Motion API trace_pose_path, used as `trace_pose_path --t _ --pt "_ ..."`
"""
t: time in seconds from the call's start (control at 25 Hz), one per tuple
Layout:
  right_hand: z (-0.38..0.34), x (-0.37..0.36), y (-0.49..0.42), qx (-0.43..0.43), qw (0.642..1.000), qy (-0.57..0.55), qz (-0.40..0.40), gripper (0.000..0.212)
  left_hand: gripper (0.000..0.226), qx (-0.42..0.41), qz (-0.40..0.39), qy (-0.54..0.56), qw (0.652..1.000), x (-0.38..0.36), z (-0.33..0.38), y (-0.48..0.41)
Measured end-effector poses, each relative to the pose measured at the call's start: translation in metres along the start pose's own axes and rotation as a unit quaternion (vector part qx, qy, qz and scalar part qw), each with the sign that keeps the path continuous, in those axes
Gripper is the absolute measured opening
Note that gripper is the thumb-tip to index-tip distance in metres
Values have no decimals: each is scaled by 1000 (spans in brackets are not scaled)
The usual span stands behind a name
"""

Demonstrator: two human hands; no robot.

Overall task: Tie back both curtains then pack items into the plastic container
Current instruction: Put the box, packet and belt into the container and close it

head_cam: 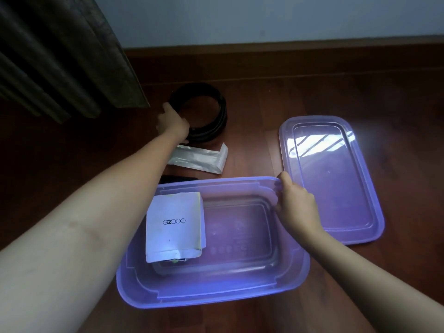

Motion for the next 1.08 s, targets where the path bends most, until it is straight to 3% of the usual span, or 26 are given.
trace_pose_path --t 0.12,0.24,0.32,0.44,0.52,0.68,0.88,1.08 --pt "3 -4 -2 1 1000 -6 2 21 47 -81 -35 92 992 13 10 22" --pt "3 -1 0 8 998 -65 5 7 46 -266 -46 19 963 36 21 65" --pt "2 7 0 21 987 -157 1 19 45 -332 -77 1 940 51 17 100" --pt "1 10 0 5 925 -377 -57 31 44 -420 -99 -53 901 69 0 155" --pt "4 9 -3 -20 901 -428 -71 33 48 -465 -101 -139 868 69 -13 178" --pt "6 6 -2 -38 878 -467 -102 37 43 -415 -176 -294 843 38 -30 202" --pt "5 1 -2 -39 931 -357 -69 54 40 -377 -176 -384 825 -2 -26 205" --pt "1 4 -2 -11 928 -367 -59 25 48 -339 -163 -467 800 -27 -33 210"
Point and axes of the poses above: each hand's wrist, its own y-axis away from the middle knuckle, its own x-axis out of the back of the hand, z = x × y, the point moved 1 cm from there along -y, towards the middle knuckle
